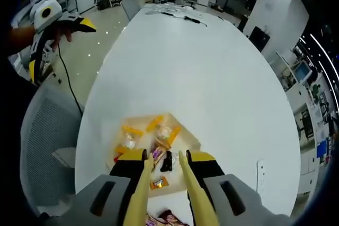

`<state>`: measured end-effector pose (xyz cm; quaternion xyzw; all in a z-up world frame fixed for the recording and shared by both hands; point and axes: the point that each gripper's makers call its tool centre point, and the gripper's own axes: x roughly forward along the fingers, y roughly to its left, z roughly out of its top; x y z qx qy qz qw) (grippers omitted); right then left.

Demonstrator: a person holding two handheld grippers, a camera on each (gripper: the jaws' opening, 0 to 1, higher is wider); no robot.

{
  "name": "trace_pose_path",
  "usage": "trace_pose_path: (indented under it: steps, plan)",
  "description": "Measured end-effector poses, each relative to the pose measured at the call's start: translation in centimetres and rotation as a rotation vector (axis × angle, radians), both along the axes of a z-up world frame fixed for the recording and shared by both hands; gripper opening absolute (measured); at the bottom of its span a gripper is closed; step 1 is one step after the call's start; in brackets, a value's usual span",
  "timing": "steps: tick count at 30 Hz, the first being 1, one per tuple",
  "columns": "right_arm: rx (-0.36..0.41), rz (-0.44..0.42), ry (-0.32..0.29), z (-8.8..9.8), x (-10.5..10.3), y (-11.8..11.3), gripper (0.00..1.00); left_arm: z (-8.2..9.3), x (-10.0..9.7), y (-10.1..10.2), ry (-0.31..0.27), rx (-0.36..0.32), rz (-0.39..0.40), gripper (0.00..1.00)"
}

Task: Place the target food into the container with the food tongs after gripping and lifting it, then release it inside without dropping or visibly crushing the food.

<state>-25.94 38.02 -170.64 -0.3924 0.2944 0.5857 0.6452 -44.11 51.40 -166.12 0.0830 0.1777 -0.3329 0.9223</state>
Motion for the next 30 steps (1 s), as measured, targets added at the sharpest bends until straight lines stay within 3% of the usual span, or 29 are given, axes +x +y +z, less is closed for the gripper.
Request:
trace_pose_path:
  steps: [4,13,20,30]
  plan:
    - [0.012,0.033,-0.042,0.3,0.2,-0.2,0.29,0.1,0.1,-0.2,-0.001,-0.002,-0.003,0.99]
    - [0.026,0.044,-0.053,1.2,-0.2,-2.3,0.29,0.2,0.3,-0.4,-0.002,-0.006,-0.006,0.99]
    - [0.009,-0.020,-0.072,1.1,0.5,-6.2,0.29,0.1,0.5,-0.8,-0.002,-0.003,-0.010,0.99]
    - [0.001,-0.097,-0.049,0.4,0.1,-11.3,0.29,0.1,0.7,-1.1,0.004,-0.007,-0.023,0.99]
